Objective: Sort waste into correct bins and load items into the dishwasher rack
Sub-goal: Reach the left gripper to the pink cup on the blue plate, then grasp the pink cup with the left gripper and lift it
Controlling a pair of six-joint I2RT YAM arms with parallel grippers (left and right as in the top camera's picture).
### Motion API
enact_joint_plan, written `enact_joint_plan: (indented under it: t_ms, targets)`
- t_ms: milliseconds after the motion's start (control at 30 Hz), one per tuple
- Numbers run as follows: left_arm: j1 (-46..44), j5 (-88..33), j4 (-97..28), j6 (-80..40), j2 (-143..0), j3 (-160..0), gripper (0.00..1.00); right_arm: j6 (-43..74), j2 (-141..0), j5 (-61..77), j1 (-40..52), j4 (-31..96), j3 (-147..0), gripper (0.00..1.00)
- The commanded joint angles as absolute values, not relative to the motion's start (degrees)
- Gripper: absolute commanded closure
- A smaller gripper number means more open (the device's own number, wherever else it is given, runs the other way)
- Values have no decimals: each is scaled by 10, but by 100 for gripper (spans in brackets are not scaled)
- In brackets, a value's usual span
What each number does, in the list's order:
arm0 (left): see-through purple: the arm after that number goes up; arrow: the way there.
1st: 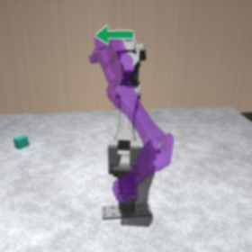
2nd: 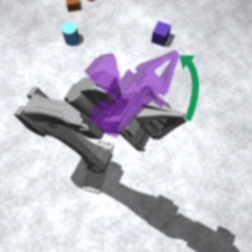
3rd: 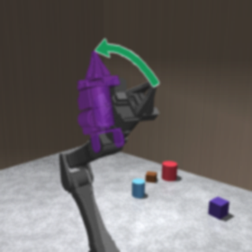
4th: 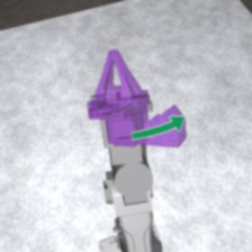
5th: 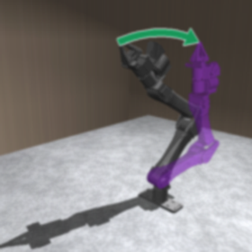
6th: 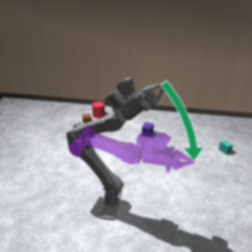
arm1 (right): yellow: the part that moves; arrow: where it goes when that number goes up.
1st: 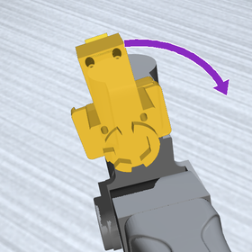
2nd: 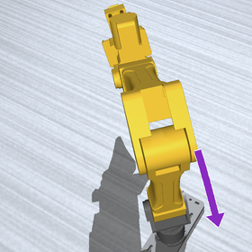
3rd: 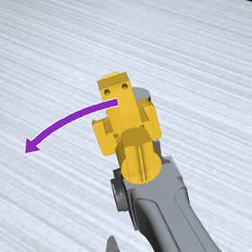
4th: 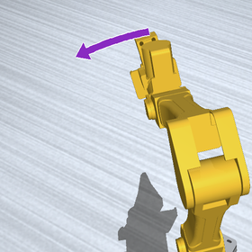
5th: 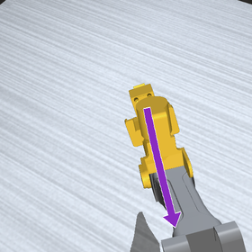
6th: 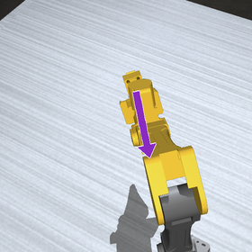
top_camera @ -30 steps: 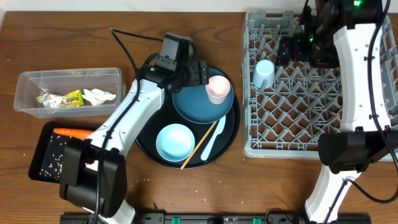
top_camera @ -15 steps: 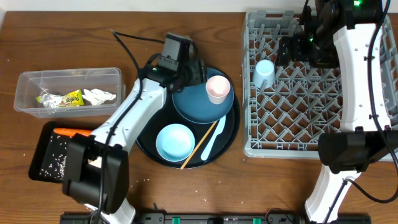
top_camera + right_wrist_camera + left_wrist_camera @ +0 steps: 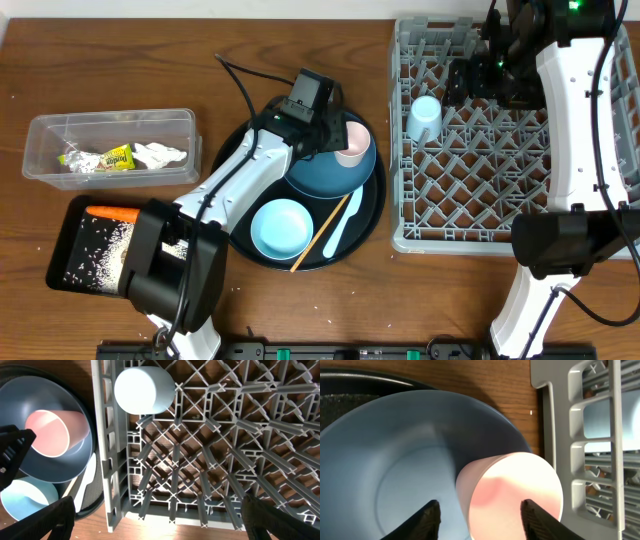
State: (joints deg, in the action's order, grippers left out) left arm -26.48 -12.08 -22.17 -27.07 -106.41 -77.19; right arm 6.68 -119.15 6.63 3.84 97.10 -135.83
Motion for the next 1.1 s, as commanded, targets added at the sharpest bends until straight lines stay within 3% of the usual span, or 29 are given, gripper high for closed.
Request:
enact_joint_plan:
  t_ms: [0,167,333,867,1067]
  targets:
    - [-265,-124,-230,-269,-1072,-773,50,57,-1187,69,37,973,-1368,1]
    - [-271,-124,-239,-269,-1073,-769,51,57,-1187,69,37,973,-1368,1]
    - [-279,-124,-241,-269,-1076,-768,64,57,-1187,69,37,973,-1367,1]
    - [-281,-96,-243,-269,-1093,-768,65,57,-1187,69,37,973,-1367,1]
    - [-281,-96,-239,-269,-1093,-768,92,57,-1187,69,37,973,-1367,1]
